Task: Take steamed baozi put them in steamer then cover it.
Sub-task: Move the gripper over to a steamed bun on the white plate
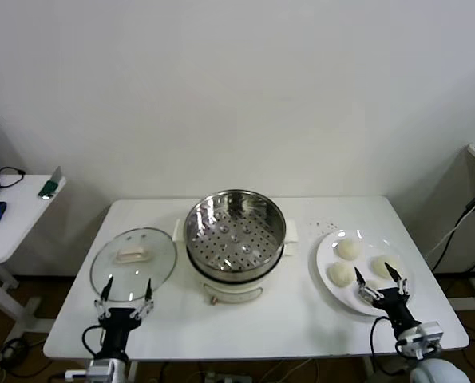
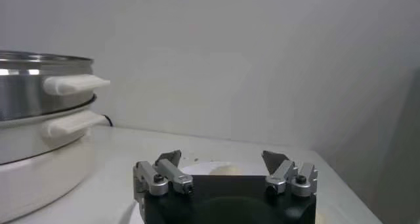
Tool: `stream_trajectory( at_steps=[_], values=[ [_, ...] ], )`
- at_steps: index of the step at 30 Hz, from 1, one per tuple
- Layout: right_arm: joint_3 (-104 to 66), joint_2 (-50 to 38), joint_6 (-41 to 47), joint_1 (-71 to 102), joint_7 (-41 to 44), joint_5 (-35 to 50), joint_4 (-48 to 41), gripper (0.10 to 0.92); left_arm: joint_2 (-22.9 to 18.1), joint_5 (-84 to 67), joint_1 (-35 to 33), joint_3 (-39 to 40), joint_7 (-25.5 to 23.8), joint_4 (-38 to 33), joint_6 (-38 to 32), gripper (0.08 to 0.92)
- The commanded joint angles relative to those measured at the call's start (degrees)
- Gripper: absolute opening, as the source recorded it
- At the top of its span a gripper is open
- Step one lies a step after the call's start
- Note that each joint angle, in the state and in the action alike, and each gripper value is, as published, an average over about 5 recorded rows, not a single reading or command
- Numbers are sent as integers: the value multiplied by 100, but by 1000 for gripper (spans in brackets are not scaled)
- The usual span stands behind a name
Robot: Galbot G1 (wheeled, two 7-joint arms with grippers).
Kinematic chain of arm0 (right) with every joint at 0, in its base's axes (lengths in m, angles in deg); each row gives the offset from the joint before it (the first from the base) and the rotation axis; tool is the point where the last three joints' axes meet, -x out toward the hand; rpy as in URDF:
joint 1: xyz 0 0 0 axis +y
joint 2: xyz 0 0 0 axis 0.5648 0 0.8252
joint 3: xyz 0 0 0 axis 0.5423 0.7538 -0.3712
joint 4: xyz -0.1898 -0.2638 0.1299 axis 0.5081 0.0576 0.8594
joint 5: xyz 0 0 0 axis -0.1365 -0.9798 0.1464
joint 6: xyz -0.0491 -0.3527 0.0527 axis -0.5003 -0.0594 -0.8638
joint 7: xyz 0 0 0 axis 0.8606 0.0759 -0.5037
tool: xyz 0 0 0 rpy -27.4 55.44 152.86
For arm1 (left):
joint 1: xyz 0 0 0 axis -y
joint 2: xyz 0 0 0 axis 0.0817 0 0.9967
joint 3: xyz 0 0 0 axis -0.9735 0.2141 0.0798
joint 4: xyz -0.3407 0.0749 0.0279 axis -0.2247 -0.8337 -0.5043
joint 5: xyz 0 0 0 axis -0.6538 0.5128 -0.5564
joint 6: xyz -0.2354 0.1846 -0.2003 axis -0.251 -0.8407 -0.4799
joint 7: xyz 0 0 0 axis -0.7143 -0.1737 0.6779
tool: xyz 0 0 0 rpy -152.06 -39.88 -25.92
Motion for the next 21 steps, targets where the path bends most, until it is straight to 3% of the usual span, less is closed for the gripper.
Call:
stream_trajectory(
  at_steps=[1, 6, 13, 21],
  values=[
    [7, -606, 341, -541, 679, -421, -159, 823, 2, 48, 14, 3, 17, 1, -32, 823],
    [321, -1824, 927, -1231, 1984, -1016, -658, 823, 55, 31, 16, -9, 22, -10, -59, 823],
    [1737, -3221, 1042, -2816, 3607, -1464, -1850, 823, 101, 12, -12, 20, 23, 45, -105, 823],
    [3980, -3483, 1041, -5369, 4827, -1954, -2813, 823, 145, -69, -23, -9, 34, 114, -109, 823]
  ],
)
